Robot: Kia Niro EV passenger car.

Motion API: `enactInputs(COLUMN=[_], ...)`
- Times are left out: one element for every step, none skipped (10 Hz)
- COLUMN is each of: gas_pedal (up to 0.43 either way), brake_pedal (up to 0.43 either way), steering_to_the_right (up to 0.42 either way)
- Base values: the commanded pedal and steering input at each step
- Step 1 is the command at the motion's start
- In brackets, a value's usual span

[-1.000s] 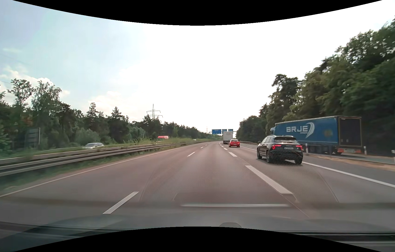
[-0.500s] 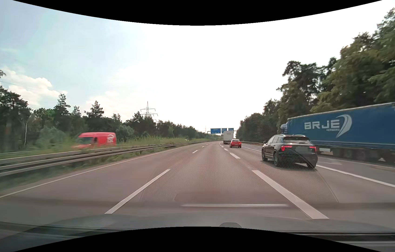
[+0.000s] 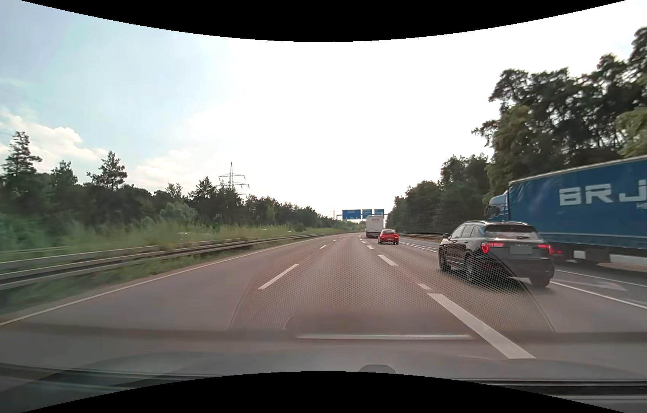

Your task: Follow the waypoints while adhering to traffic rules and regulations

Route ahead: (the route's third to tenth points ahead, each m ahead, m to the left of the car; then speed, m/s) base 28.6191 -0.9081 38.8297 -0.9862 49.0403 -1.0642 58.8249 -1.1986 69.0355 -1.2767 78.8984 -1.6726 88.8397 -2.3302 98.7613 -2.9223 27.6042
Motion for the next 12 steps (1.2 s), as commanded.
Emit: enactInputs(gas_pedal=[0.189,0.189,0.189,0.189,0.189,0.189,0.197,0.209,0.22,0.228,0.228,0.228], brake_pedal=[0.0,0.0,0.0,0.0,0.0,0.0,0.0,0.0,0.0,0.0,0.0,0.0], steering_to_the_right=[0.0,0.0,0.0,0.0,0.0,0.0,0.0,-0.001,-0.001,-0.001,-0.001,-0.001])
